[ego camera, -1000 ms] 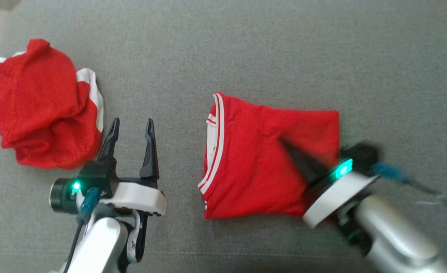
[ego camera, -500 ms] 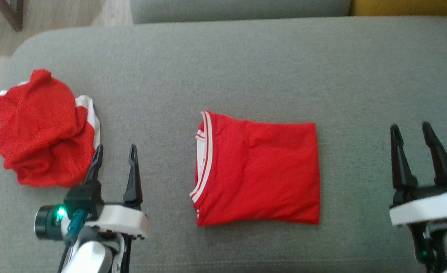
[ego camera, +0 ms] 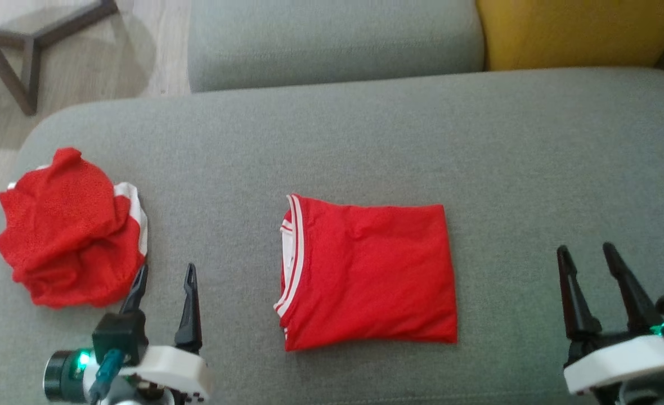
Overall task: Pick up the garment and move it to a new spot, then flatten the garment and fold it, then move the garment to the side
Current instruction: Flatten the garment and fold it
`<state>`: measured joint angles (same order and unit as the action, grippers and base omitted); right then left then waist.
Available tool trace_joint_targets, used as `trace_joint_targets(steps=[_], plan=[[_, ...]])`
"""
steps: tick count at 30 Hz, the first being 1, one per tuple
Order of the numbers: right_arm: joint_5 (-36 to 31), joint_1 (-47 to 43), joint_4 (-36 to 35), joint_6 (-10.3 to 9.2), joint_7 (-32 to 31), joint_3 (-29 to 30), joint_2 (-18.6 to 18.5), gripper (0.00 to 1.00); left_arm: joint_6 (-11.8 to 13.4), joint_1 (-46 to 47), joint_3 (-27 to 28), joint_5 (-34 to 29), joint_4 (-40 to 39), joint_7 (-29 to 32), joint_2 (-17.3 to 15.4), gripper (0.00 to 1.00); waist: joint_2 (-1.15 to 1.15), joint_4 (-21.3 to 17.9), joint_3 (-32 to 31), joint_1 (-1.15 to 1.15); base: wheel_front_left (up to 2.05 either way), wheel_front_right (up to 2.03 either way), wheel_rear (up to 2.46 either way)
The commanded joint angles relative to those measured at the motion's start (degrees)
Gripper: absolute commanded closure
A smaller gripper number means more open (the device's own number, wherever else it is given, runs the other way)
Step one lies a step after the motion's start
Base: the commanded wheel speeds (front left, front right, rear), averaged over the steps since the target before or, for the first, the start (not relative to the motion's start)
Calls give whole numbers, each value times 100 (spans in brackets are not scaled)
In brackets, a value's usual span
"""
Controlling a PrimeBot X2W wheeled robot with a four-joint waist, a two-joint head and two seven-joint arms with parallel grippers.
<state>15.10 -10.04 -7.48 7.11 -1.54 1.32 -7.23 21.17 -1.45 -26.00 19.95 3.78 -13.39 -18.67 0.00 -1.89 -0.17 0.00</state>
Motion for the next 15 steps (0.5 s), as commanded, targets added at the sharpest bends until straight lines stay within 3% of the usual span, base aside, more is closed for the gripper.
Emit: trace_joint_targets(steps=[1,15], plan=[[-56,48,-283,37,-48,-92,-30,0,15,164,220,33,-220,20,-172,0,0,-32,-84,0,0,0,0],[-98,-102,-434,37,-189,-50,78,0,98,2,216,91,-348,118,-248,0,0,-48,-177,0,0,0,0]])
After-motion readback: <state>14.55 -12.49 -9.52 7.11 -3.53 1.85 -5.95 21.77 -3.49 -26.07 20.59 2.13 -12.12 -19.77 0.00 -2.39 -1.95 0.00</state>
